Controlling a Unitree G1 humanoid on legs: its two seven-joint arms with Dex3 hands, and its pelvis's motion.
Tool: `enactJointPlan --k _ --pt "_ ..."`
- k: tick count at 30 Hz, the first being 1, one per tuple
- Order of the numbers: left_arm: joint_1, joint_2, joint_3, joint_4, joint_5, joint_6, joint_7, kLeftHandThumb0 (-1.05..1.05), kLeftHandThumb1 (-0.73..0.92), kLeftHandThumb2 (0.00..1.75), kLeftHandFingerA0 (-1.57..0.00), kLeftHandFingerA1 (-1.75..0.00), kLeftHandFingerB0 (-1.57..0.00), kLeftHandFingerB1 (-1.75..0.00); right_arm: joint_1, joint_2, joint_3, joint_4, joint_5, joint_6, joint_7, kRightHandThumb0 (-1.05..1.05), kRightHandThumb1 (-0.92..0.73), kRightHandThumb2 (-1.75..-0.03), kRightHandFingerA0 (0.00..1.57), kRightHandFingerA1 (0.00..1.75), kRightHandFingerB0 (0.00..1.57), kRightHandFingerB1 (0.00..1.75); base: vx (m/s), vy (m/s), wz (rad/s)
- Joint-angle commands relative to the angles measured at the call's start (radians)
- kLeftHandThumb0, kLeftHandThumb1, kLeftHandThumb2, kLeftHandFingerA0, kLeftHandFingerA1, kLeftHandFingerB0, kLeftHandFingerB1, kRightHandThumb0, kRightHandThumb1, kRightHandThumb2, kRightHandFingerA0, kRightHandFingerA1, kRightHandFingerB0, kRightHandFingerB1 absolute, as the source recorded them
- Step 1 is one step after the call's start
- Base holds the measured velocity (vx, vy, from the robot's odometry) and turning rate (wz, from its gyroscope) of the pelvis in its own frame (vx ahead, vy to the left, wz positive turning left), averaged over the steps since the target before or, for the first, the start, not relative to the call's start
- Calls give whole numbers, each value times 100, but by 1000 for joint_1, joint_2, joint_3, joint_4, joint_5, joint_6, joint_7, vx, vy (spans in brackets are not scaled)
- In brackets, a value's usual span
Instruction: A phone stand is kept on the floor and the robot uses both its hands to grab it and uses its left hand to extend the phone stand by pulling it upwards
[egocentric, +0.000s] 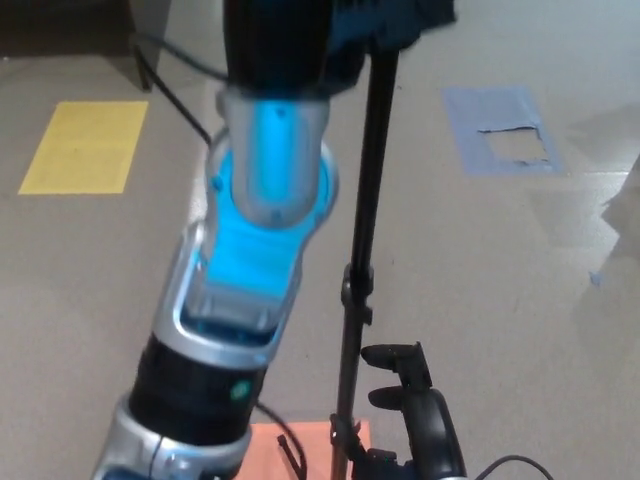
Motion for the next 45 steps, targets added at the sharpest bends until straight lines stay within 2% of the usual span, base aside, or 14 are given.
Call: enactJointPlan --k 1,12,13,22,25,26,30,31,37,38,41,42,44,45 --pt "-153 19 36 9 -12 85 -28 -12 50 71 -104 -175 -79 -175 36 76 -18 13 50 -24 60 -53 -30 -101 155 139 154 138 0 0 0" --pt "-403 50 76 120 -47 114 -39 -12 52 71 -98 -175 -76 -175 54 80 -24 17 52 -25 74 -105 -69 -113 152 131 133 123 0 0 0" --pt "-421 57 78 132 -42 114 -38 -20 40 86 -131 -149 -111 -139 54 75 -13 18 37 -23 60 -53 -34 -104 153 138 151 137 0 0 0" --pt "-479 83 89 186 -52 109 -34 -14 51 71 -99 -175 -77 -175 56 74 2 20 26 -30 36 -52 -33 -103 153 138 151 137 0 0 0" --pt "-478 91 89 193 -48 96 -26 -19 40 87 -132 -150 -112 -140 51 75 6 20 24 -25 36 -52 -33 -103 151 137 150 136 0 0 0" --pt "-450 88 85 180 -49 91 -28 -10 51 73 -99 -175 -77 -175 53 77 -3 19 37 -24 52 -105 -69 -113 151 131 133 123 0 0 0" --pt "-438 88 83 173 -51 89 -28 -10 51 73 -99 -175 -77 -175 53 78 -8 19 43 -24 60 -105 -69 -113 151 131 133 123 0 0 0" --pt "-402 90 80 155 -42 95 -27 -13 56 67 -100 -175 -76 -175 46 78 -7 21 40 -11 50 -52 -30 -102 153 138 153 137 0 0 0" --pt "-349 92 74 110 -38 141 -48 -13 56 65 -99 -175 -74 -175 31 78 -14 18 50 -2 58 -104 -63 -97 150 128 142 128 0 0 0" --pt "-274 129 40 13 -10 249 -149 -29 52 56 -89 -172 -75 -161 33 77 -11 17 44 -20 49 -51 -33 -103 151 137 151 136 0 0 0" --pt "-238 148 20 -42 1 311 -195 -29 52 56 -89 -172 -75 -161 33 76 -8 17 43 -28 45 -51 -33 -103 151 137 151 136 0 0 0" --pt "-177 216 -4 -126 -43 385 -326 -86 47 90 0 0 0 -2 30 69 -6 12 39 -31 42 -54 -35 -104 155 140 154 139 0 0 0" --pt "-23 318 -44 -286 -98 503 -509 -91 43 87 0 0 0 -6 30 61 -24 -5 65 -29 70 -105 -64 -96 149 129 141 127 0 0 0" --pt "33 319 -47 -318 -89 508 -499 -97 48 91 0 0 0 -1 32 57 -27 -9 68 -34 72 -54 -32 -102 154 139 153 138 0 0 0"
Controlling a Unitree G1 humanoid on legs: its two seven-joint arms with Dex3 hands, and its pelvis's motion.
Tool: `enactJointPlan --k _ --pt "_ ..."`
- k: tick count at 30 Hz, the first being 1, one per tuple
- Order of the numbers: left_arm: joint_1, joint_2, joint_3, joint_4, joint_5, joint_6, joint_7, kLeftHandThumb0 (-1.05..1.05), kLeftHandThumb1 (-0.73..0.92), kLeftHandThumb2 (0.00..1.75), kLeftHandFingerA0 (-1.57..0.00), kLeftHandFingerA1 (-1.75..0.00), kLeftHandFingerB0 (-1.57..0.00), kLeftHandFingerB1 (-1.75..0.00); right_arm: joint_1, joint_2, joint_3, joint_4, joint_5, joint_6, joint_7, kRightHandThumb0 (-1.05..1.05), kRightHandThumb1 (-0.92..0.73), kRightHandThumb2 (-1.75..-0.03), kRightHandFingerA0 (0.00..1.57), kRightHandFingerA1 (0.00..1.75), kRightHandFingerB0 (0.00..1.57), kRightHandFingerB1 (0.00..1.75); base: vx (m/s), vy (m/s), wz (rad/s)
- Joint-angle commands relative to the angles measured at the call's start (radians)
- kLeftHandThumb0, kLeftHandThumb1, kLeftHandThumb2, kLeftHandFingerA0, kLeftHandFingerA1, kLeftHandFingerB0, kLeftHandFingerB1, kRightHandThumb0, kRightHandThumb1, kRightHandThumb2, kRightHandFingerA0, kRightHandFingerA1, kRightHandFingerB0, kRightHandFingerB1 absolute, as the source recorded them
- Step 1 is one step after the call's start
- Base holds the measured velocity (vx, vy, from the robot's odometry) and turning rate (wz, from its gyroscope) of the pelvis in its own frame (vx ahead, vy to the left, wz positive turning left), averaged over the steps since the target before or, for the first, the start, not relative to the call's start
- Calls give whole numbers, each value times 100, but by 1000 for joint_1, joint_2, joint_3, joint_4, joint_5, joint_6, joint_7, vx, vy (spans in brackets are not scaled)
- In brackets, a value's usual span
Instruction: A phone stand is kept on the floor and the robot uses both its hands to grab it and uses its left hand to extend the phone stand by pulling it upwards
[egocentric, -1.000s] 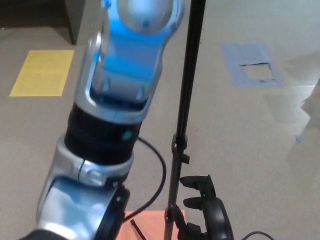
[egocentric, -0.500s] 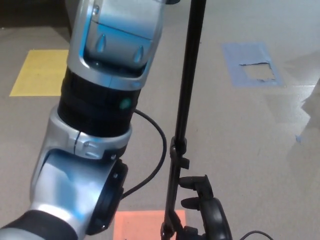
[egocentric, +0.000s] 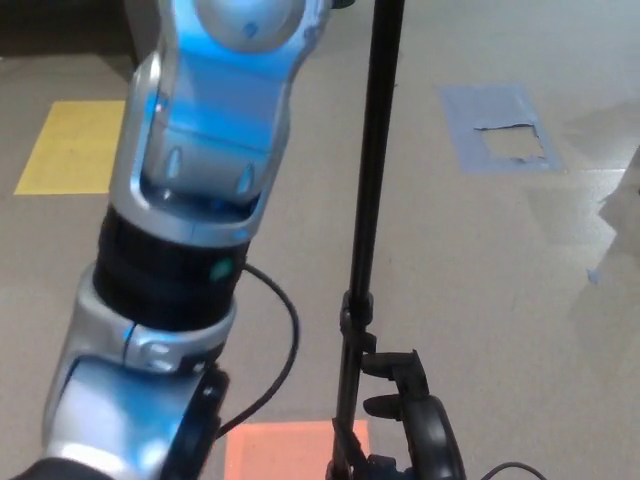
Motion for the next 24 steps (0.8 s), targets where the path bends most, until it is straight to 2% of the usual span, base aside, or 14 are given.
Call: enactJointPlan --k 1,7,8,9,11,12,13,14,15,18,19,21,22,24 --pt "356 195 -80 -340 -56 321 -375 -98 49 92 0 0 0 -1 27 48 -15 -29 28 -24 -2 -58 -34 -103 157 142 157 142 0 0 0" --pt "660 261 -140 -478 -21 310 -389 -105 57 101 0 -10 0 0 33 5 -24 -58 29 -39 4 -53 -30 -101 151 138 152 137 0 0 0" --pt "723 273 -157 -495 -10 293 -385 -104 56 100 0 -11 0 0 34 -5 -23 -63 27 -28 11 -105 -66 -112 153 137 128 120 0 0 0" --pt "792 282 -167 -510 -7 270 -374 -104 56 101 0 -8 0 0 35 -24 -13 -75 14 -4 25 -42 -20 -95 138 127 142 128 0 0 0" --pt "868 288 -171 -529 -5 252 -363 -105 57 102 0 -6 0 0 40 -51 6 -91 -11 13 35 -42 -18 -94 138 127 142 127 0 0 0" --pt "922 292 -170 -548 7 251 -354 -105 58 101 0 0 0 -3 51 -61 10 -95 -15 4 38 -105 -53 -94 132 120 128 113 0 0 0" --pt "993 289 -166 -561 12 231 -329 -98 87 67 0 0 0 0 58 -75 7 -95 -12 -2 51 -105 -37 -93 137 116 92 88 0 0 0" --pt "1056 283 -161 -567 13 205 -302 -98 87 67 0 0 0 0 61 -89 4 -95 -7 -4 66 -105 -37 -93 137 116 92 88 0 0 0" --pt "1108 267 -154 -568 2 186 -274 -105 77 116 0 -12 0 -5 63 -100 10 -101 -19 8 59 -105 -61 -62 115 99 93 93 0 0 0" --pt "1310 232 -151 -559 -26 72 -187 -105 82 117 0 -10 0 -2 92 -140 41 -125 -59 40 64 -105 -56 -65 80 101 45 94 0 0 0" --pt "1353 230 -156 -557 -20 54 -170 -105 82 117 0 -10 0 -2 104 -146 41 -131 -53 39 82 -105 -56 -65 80 101 45 94 0 0 0" --pt "1455 226 -144 -524 -47 -26 -140 -105 83 116 0 -10 0 -1 120 -163 45 -138 -47 39 119 -105 -55 -63 56 107 24 91 0 0 0" --pt "1524 222 -137 -507 -51 -65 -118 -105 84 117 0 -8 0 0 135 -185 56 -152 -63 40 120 -38 8 -78 45 79 26 69 0 0 0" --pt "1587 219 -128 -495 -48 -102 -99 -105 84 117 0 -8 0 0 149 -206 66 -167 -77 40 117 -38 8 -78 45 79 26 69 0 0 0"
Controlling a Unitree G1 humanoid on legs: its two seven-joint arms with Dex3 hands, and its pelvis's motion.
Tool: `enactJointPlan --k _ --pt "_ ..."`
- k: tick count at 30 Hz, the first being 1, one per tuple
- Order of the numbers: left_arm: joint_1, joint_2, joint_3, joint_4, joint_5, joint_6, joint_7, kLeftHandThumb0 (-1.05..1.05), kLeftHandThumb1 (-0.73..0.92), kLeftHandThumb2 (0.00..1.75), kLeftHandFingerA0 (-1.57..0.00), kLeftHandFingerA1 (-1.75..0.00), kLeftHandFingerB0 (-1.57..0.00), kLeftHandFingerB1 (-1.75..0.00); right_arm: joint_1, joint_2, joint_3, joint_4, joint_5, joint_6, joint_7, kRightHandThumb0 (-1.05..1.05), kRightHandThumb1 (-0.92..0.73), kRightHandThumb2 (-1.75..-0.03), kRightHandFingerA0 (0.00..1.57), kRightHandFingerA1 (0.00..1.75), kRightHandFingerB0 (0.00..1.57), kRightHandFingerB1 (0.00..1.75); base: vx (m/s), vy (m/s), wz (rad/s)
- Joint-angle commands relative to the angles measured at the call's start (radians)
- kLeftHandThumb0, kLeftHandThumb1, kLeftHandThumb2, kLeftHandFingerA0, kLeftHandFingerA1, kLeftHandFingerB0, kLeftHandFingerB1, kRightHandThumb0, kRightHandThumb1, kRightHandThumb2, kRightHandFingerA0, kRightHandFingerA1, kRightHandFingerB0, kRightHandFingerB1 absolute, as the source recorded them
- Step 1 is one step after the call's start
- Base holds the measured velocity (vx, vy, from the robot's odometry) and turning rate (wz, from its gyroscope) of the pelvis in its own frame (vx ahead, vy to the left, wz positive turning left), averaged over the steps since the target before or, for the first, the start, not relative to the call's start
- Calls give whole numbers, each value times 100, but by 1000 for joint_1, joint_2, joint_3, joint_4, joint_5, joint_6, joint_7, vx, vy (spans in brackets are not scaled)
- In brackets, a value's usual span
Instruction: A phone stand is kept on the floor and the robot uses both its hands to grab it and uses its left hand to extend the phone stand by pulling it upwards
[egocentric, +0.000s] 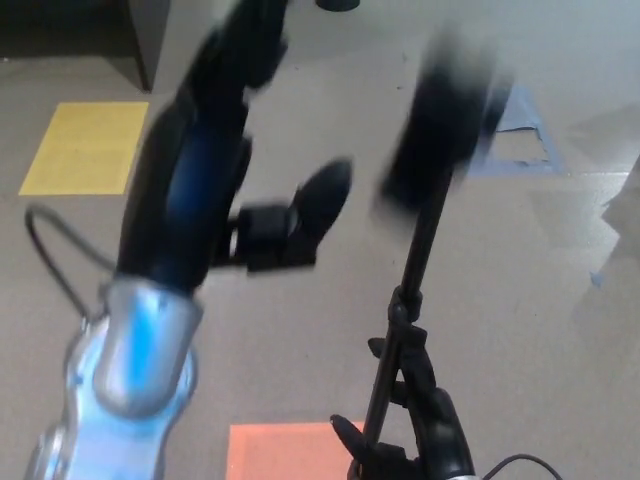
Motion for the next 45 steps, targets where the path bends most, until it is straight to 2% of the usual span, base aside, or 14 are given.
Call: enactJointPlan --k 1,2,4,6,9,10,12,13,19,23,28,39,40,45 --pt "673 70 -10 -64 -44 -191 49 -105 84 117 0 -8 0 0 133 -173 60 -117 -71 39 106 -38 8 -78 45 79 26 69 0 0 0" --pt "763 64 33 -12 -60 -267 81 -105 84 119 0 -6 0 0 165 -219 56 -158 -72 15 125 -105 -62 -64 26 108 1 78 0 0 0" --pt "803 59 54 7 -66 -301 91 -105 84 119 0 -6 0 0 180 -240 56 -183 -70 8 134 -105 -62 -64 26 108 1 78 0 0 0" --pt "878 48 145 109 -144 -413 77 -105 83 118 0 -7 0 -1 227 -313 35 -259 -53 -27 172 -105 -66 -67 9 103 0 46 0 0 0" --pt "899 42 171 132 -166 -442 63 -105 83 118 0 -7 0 -1 246 -331 36 -290 -58 -29 169 -105 -66 -67 9 103 0 46 0 0 0" --pt "942 47 242 226 -173 -497 81 -105 87 121 0 -3 0 -5 298 -411 10 -378 -71 -30 167 -105 -73 -72 0 86 0 11 0 0 0" --pt "956 46 296 299 -208 -534 65 -105 85 120 0 -4 0 -5 336 -457 -5 -443 -91 -28 145 -105 -78 -73 0 88 0 6 0 0 0" --pt "968 44 307 332 -213 -545 64 -105 84 121 0 -5 0 -1 345 -473 -2 -437 -121 -44 98 -105 -82 -85 0 60 0 0 0 0 0" --pt "1035 16 345 419 -226 -594 67 -105 89 121 0 -1 0 -2 392 -531 7 -412 -221 -72 -89 -105 -77 -87 0 45 0 0 0 0 0" --pt "1070 5 365 450 -244 -674 59 -103 91 118 0 -1 0 0 475 -550 2 -472 -224 -84 -96 -105 -83 -76 0 50 0 0 0 0 0" --pt "1079 12 420 441 -249 -652 56 -105 86 121 0 0 0 -2 572 -558 -4 -539 -252 -122 -150 -105 -82 -87 0 46 0 0 0 0 0" --pt "1010 -23 464 489 -334 -669 6 -96 80 114 0 -3 -4 -15 511 -572 -12 -523 -210 -56 -110 -105 -77 -76 0 49 0 17 0 0 0" --pt "1004 -33 471 499 -327 -686 26 -86 90 68 -1 -21 -7 -25 503 -573 -9 -509 -211 -50 -111 -105 -82 -76 0 52 0 15 0 0 0" --pt "987 -54 485 532 -318 -747 49 -88 74 84 -3 -17 -8 -22 490 -577 -2 -487 -222 -42 -121 -105 -80 -77 0 53 0 14 0 0 0"
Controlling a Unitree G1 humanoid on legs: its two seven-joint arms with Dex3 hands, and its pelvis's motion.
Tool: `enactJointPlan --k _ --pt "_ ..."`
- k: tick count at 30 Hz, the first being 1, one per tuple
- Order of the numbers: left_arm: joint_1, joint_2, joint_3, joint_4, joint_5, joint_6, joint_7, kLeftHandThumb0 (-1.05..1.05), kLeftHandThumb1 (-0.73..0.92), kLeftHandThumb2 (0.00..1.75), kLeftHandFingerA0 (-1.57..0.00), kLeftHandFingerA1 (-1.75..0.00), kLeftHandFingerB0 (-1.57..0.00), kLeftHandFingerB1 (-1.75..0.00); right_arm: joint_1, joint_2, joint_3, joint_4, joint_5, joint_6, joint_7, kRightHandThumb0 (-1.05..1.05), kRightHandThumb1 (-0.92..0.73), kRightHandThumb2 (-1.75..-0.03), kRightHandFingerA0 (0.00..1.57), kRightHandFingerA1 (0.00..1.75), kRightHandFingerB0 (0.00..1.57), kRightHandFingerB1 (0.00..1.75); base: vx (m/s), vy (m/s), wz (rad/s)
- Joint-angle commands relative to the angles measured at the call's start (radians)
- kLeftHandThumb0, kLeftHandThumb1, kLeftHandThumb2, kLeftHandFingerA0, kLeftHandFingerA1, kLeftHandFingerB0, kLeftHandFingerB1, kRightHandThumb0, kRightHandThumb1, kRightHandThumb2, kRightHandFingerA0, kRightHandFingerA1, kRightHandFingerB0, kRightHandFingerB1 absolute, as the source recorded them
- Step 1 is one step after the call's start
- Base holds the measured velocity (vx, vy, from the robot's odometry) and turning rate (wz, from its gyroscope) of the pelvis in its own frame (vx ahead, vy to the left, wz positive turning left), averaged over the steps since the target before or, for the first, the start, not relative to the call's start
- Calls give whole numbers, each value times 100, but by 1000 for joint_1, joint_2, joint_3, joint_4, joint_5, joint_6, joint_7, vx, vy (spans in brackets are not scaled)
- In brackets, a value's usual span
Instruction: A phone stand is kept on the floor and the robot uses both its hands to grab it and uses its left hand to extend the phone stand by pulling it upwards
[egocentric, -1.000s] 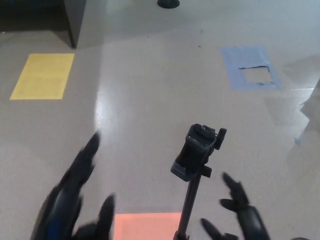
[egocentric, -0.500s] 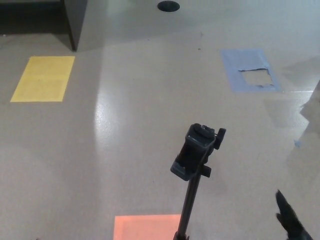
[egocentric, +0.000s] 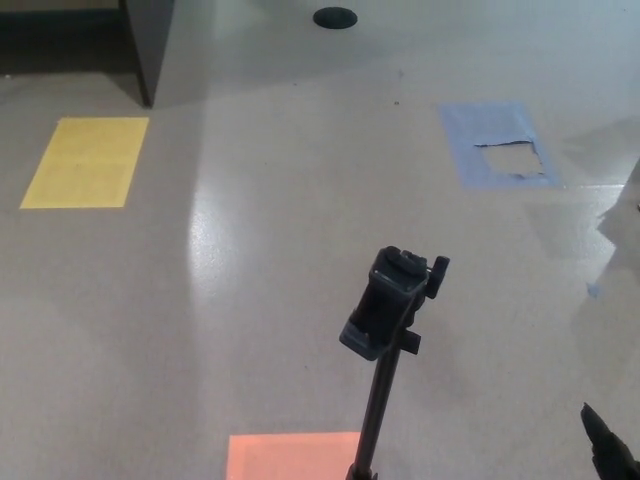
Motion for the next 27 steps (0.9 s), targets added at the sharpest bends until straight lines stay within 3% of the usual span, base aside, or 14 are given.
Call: enactJointPlan --k 1,2,3,14,15,16,17,23,24,25,26,27 --pt "-8 -30 68 73 -114 -260 36 -79 71 109 0 -23 -10 -28 15 -60 1 -5 -90 -36 -86 -105 -85 -77 0 56 0 12 0 0 0" --pt "-9 -30 69 74 -115 -261 35 -79 71 109 0 -23 -10 -28 15 -59 1 -3 -92 -37 -89 -105 -85 -77 0 56 0 12 0 0 0" --pt "-17 -29 74 79 -127 -263 27 -83 90 67 -3 -21 -9 -24 14 -55 4 0 -95 -38 -95 -105 -84 -75 0 55 0 11 0 0 0" --pt "-46 -26 96 116 -127 -318 12 -81 90 68 -6 -21 -12 -24 8 -49 21 18 -133 -29 -140 -105 -78 -76 0 53 0 15 0 0 0" --pt "-44 -25 98 121 -122 -321 12 -85 79 78 -6 -20 -12 -24 9 -49 23 19 -132 -28 -135 -105 -78 -76 0 51 0 16 0 0 0" --pt "-44 -24 100 124 -121 -324 12 -85 79 78 -6 -20 -12 -24 9 -49 25 20 -132 -29 -134 -105 -78 -76 0 51 0 16 0 0 0" --pt "-42 -25 99 130 -126 -331 7 -78 89 68 -7 -21 -13 -24 12 -50 28 21 -144 -21 -147 -105 -82 -77 0 50 0 15 0 0 0" --pt "59 -29 90 144 -144 -384 -24 -80 89 68 -8 -22 -14 -25 144 -61 25 -20 -156 -34 -178 -105 -80 -77 0 49 0 14 0 0 0" --pt "42 -21 95 141 -133 -381 -16 -84 79 75 -8 -23 -14 -26 121 -53 23 -13 -149 -31 -172 -105 -80 -77 0 47 0 12 0 0 0" --pt "31 -15 97 140 -126 -381 -11 -78 89 68 -8 -23 -14 -25 105 -51 23 -4 -150 -31 -174 -105 -80 -77 0 45 0 10 0 0 0" --pt "26 -11 96 141 -123 -384 -11 -78 89 68 -8 -23 -14 -25 94 -52 24 6 -155 -34 -180 -105 -80 -77 0 45 0 10 0 0 0" --pt "18 -5 98 131 -128 -362 -15 -79 71 103 -4 -29 -9 -32 84 -47 31 0 -168 -20 -186 -105 -81 -77 0 46 0 12 0 0 0"
